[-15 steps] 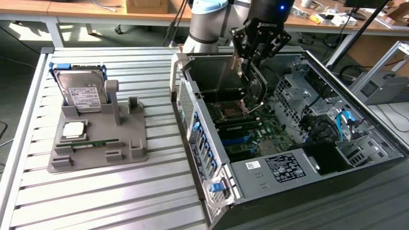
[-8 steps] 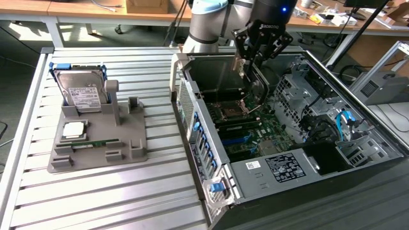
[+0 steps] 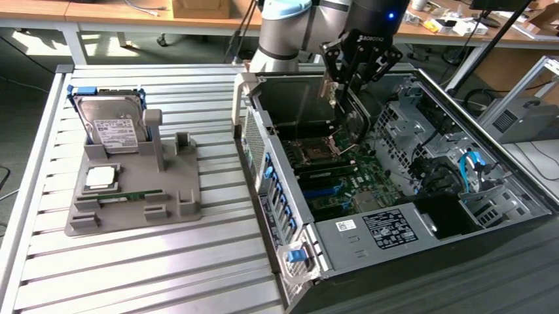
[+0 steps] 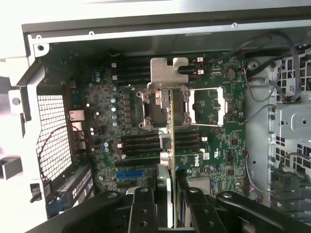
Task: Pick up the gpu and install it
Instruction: 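Pick up the gpu and move the gpu toward the slot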
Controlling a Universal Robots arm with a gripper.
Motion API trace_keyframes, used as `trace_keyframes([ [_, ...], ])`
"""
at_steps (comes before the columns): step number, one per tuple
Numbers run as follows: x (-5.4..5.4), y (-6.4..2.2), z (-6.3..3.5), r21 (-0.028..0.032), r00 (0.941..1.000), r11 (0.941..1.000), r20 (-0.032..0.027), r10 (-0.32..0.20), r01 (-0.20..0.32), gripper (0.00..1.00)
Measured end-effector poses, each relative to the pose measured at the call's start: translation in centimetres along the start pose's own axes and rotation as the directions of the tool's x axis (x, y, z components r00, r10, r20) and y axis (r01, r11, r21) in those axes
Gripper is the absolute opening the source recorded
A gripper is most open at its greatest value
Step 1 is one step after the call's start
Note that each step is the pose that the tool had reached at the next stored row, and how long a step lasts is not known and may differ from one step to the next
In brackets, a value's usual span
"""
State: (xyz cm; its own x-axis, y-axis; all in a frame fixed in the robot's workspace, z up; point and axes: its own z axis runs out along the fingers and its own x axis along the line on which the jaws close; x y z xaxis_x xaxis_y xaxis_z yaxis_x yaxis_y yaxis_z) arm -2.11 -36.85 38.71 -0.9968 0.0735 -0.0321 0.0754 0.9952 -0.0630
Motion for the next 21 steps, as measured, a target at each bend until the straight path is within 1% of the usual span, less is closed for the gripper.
trace_keyframes([
  [10,-0.7,0.09,0.55,0.0015,1.0,1.0,0.0002,0.0,0.0,0.27],
  [21,-1.6,0.22,1.57,0.0063,1.0,1.0,0.0005,0.0,0.0,0.27],
])
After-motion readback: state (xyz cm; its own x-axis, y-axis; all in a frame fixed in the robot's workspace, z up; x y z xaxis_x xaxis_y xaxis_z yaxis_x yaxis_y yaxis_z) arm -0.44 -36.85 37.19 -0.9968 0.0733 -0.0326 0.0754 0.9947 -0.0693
